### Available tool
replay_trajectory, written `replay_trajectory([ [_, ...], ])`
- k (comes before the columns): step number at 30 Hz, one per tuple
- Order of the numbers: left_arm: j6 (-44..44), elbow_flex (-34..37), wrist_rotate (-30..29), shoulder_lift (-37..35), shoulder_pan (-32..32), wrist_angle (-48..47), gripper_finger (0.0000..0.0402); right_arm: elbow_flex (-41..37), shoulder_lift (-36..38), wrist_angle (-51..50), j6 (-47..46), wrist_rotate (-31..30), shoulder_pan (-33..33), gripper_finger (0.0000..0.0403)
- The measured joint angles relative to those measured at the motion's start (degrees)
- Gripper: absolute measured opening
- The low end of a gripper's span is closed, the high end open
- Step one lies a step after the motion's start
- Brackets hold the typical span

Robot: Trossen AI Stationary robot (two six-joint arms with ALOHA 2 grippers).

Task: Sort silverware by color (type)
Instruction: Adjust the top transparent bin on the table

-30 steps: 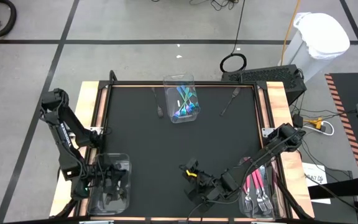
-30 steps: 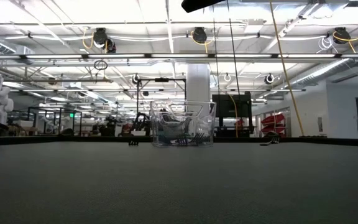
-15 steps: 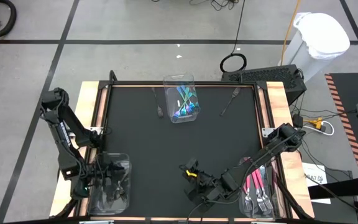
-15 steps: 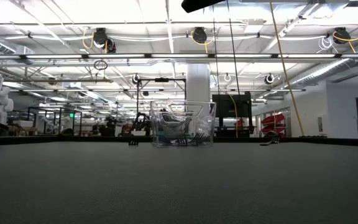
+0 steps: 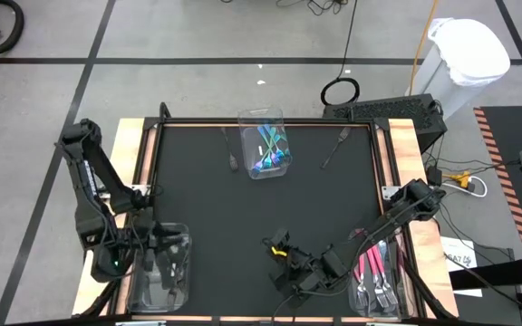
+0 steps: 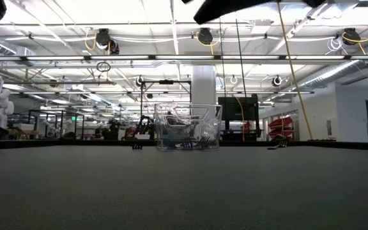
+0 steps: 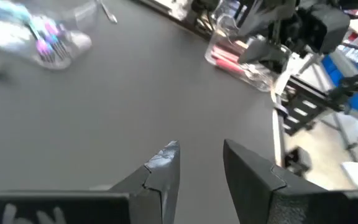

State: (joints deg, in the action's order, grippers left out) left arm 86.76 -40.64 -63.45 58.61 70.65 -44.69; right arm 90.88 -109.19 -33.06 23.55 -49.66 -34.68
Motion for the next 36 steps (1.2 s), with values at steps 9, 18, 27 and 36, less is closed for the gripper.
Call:
replay_trajectory([
  [9,-19.48,-4.94,2.88,-6.08,-9.68,0.3,0.0124,-0.05,1.91,-17.37,-14.29,-0.95,4.07,0.0219],
  [18,-31.4,-6.78,2.43,-7.13,-17.32,0.56,0.0124,-5.27,10.8,-31.22,-27.21,0.29,7.76,0.0219],
  [27,-37.86,-6.8,1.43,-7.1,-22.86,1.24,0.0124,-27.21,31.91,-13.11,-21.74,10.41,14.15,0.0219],
  [36,-46.16,-6.8,1.47,-7.1,-26.5,7.06,0.0124,-43.49,47.24,2.97,-9.18,14.59,26.36,0.018],
])
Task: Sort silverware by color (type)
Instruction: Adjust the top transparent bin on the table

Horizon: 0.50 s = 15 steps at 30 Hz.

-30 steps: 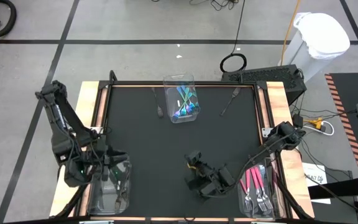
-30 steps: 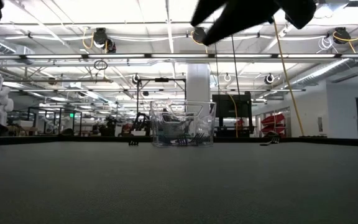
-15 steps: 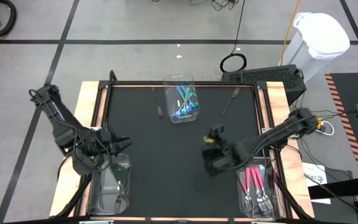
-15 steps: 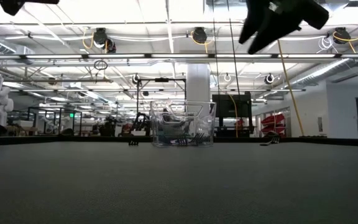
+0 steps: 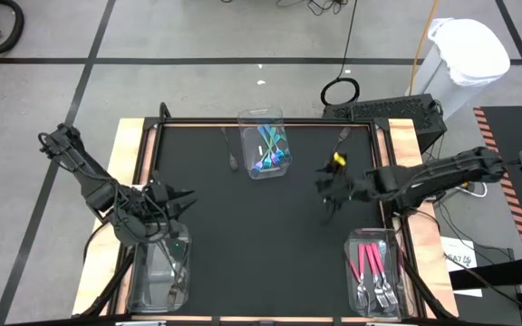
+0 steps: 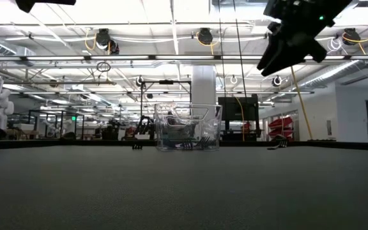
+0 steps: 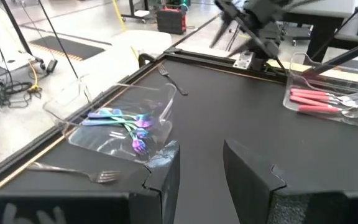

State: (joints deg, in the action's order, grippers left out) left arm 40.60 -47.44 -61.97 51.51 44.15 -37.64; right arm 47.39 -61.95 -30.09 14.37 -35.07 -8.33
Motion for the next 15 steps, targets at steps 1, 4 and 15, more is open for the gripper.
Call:
replay_trajectory([
  [1,-0.65,0.0,0.05,0.0,-0.22,0.16,0.0124,0.03,0.62,-0.02,0.76,0.7,1.7,0.0174],
  [4,-0.95,0.0,0.46,0.0,-0.79,0.06,0.0124,1.75,1.49,-1.69,2.74,6.73,6.9,0.0157],
  [15,-4.48,0.0,0.95,0.0,-3.53,0.13,0.0124,6.59,-2.59,-4.53,12.5,24.36,27.82,0.0137],
])
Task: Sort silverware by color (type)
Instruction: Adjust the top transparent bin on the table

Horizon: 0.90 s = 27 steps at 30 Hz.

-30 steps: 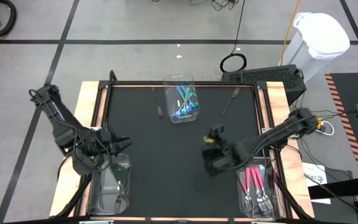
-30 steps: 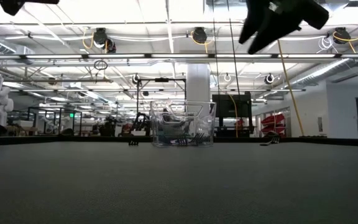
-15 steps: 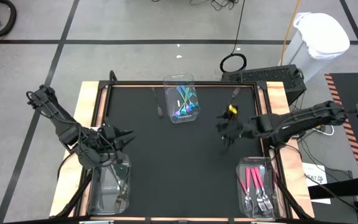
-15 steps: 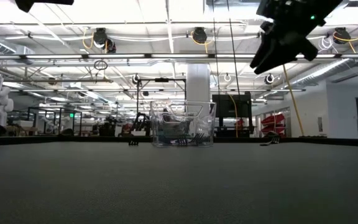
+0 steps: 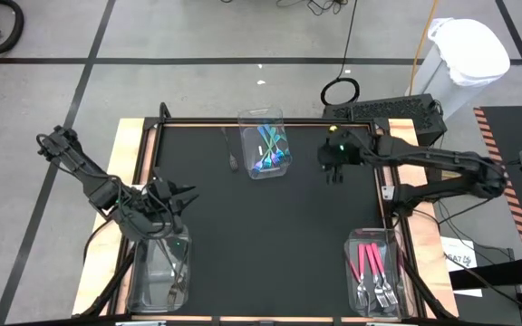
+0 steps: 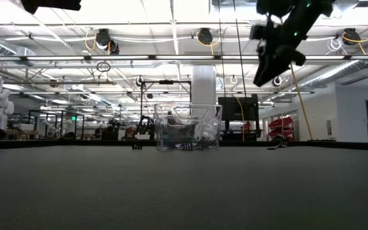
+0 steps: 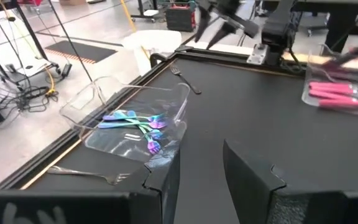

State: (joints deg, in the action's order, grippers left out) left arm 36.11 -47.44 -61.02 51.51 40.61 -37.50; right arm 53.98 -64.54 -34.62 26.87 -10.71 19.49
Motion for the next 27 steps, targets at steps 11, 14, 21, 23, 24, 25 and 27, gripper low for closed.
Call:
replay_trajectory([
  [11,-2.12,0.0,5.19,0.06,-2.69,-0.05,0.0124,8.12,-13.67,-7.4,5.88,6.5,16.65,0.0137],
  [14,-1.96,0.0,5.25,0.58,-3.4,0.01,0.0124,12.15,-17.91,-11.22,8.52,6.37,18.99,0.0137],
  [21,-0.43,0.02,6.71,3.2,-3.52,0.17,0.0124,19.53,-25.29,-16.46,12.73,4.06,23.72,0.0143],
  [23,0.4,0.02,8.21,4.01,-3.53,0.17,0.0124,20.05,-26.7,-17.34,13.79,2.05,25.12,0.0155],
  [24,1.03,0.02,8.88,4.5,-3.53,0.18,0.0124,20.19,-27.35,-18.0,14.33,1.69,25.95,0.0162],
  [25,1.23,0.02,9.55,4.94,-3.53,0.18,0.0124,20.21,-27.93,-18.61,14.55,1.71,26.74,0.017],
  [27,2.46,0.02,10.86,5.95,-3.53,0.14,0.0124,20.21,-28.94,-19.65,14.58,1.74,28.16,0.0185],
])
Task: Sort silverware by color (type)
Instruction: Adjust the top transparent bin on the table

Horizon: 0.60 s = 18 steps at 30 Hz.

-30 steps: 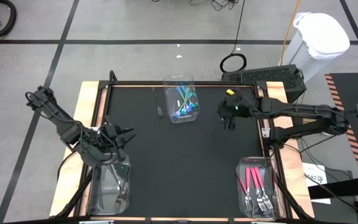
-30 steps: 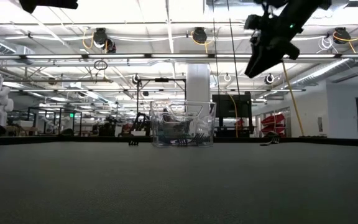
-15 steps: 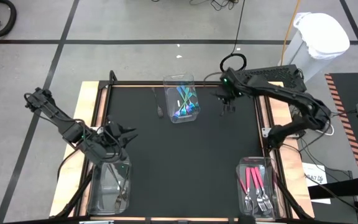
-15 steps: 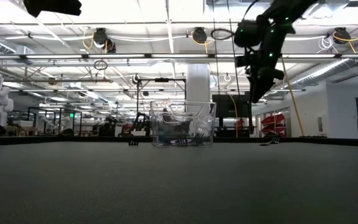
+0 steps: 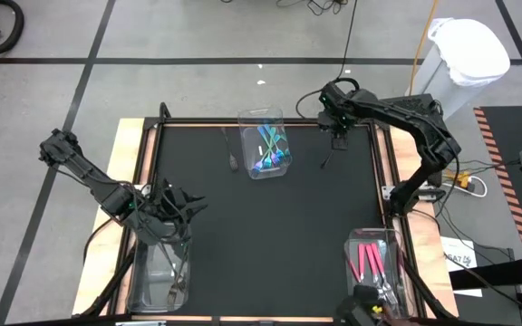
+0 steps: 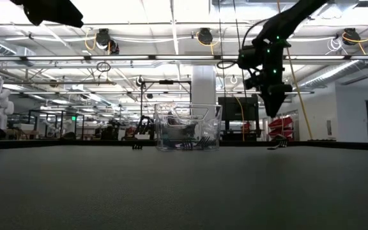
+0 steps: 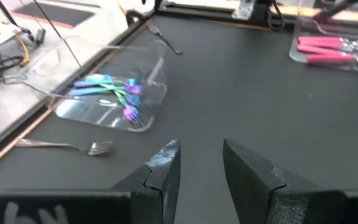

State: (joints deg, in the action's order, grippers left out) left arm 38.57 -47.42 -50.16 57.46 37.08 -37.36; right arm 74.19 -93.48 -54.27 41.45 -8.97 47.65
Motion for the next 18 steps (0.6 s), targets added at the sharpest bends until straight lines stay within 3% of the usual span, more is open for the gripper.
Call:
replay_trajectory([
  [5,0.09,0.02,0.8,2.3,0.0,1.06,0.0124,0.0,-1.18,-0.78,-0.17,0.02,2.91,0.0205],
  [14,-2.18,0.02,0.73,3.01,-0.3,0.96,0.0124,0.0,-1.11,-0.46,-0.87,0.35,4.41,0.0202],
  [18,-5.79,0.02,0.66,3.01,-1.5,1.1,0.0124,0.0,-1.1,-0.82,-1.73,4.01,4.83,0.0201],
])
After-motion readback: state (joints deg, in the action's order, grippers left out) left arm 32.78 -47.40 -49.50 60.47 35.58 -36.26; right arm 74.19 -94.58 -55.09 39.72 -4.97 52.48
